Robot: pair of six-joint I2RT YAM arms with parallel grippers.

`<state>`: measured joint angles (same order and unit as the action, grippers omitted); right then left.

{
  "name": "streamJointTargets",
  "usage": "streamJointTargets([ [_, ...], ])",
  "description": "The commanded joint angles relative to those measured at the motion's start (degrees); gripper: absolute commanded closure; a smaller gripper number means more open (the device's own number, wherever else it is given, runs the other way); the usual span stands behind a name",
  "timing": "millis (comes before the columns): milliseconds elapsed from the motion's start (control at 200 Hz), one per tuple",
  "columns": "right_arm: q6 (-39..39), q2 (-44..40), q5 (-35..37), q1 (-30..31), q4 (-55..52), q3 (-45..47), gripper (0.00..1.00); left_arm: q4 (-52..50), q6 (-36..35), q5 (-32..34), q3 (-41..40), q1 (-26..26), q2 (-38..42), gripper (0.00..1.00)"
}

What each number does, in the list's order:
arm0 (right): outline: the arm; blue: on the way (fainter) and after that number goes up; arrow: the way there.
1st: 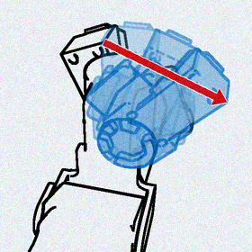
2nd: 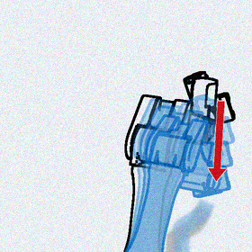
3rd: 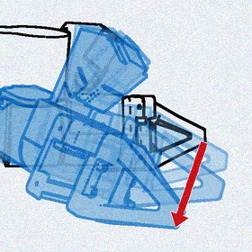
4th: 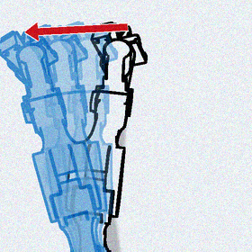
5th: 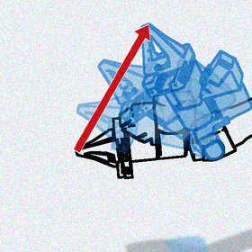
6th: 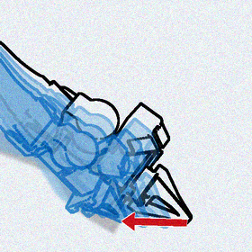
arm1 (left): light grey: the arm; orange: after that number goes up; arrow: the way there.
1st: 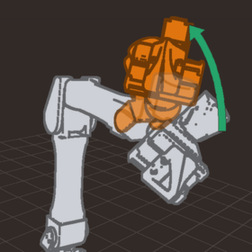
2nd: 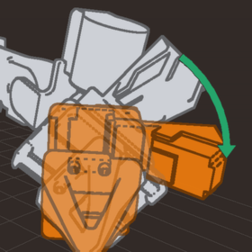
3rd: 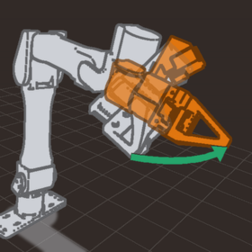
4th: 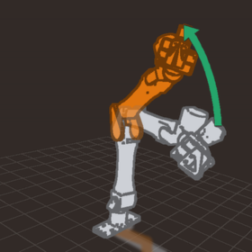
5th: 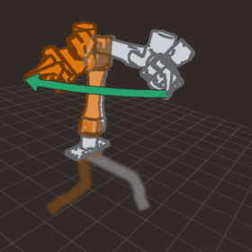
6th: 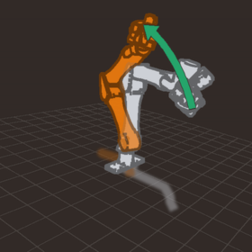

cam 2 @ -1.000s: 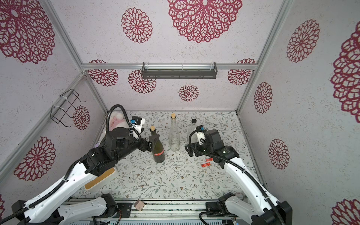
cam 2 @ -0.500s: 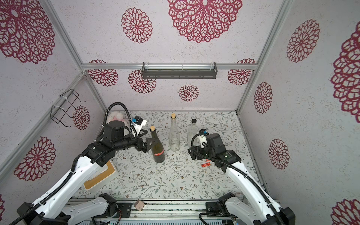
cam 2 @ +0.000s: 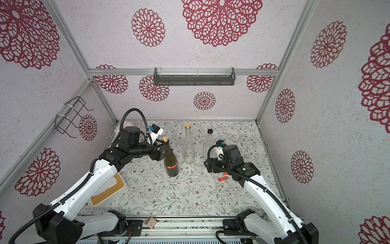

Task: Remove the label from the bottle
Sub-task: Hold the bottle at the center of the board.

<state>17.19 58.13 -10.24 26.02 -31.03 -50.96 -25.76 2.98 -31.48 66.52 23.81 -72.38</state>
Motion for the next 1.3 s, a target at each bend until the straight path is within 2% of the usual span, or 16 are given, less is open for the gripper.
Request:
streamJointTargets([
  [0,0.7,0.4,1.2,-0.2,1.7,-0.6,0.14,2.5,-1.9,-2.3,2.2,-0.6,-1.0,0.29],
  [215,-0.1,1.3,1.7,-0.2,1.5,-1.2,0.15,2.7,-1.3,-2.9,2.9,-0.6,-2.5,0.41],
  [385,-0.2,1.9,2.8,-0.2,0.9,-2.2,0.17,3.0,-0.8,-2.9,3.2,-0.6,-3.3,0.54],
  [510,-0.6,3.0,0.9,0.1,0.8,-3.1,0.19,3.1,-0.1,-1.7,3.4,-0.5,-2.8,0.61],
  [721,-0.8,4.0,-0.5,1.9,2.5,-3.7,0.2,-0.3,0.3,12.0,4.9,3.5,-0.8,0.7],
  [856,-0.5,4.7,-1.7,3.6,3.5,-4.6,0.2,-3.4,2.9,25.1,6.1,8.0,0.8,0.72],
  [976,0.0,5.2,-1.6,6.3,5.5,-5.1,0.21,-7.2,9.3,35.7,7.8,11.9,1.5,0.74],
  [1196,1.9,6.3,-0.5,12.8,10.6,-3.7,0.24,-7.9,24.0,54.0,4.8,20.0,5.1,0.76],
  [1296,2.9,7.4,1.4,17.1,13.2,-2.7,0.26,-9.1,29.2,57.8,4.6,22.4,5.7,0.77],
])
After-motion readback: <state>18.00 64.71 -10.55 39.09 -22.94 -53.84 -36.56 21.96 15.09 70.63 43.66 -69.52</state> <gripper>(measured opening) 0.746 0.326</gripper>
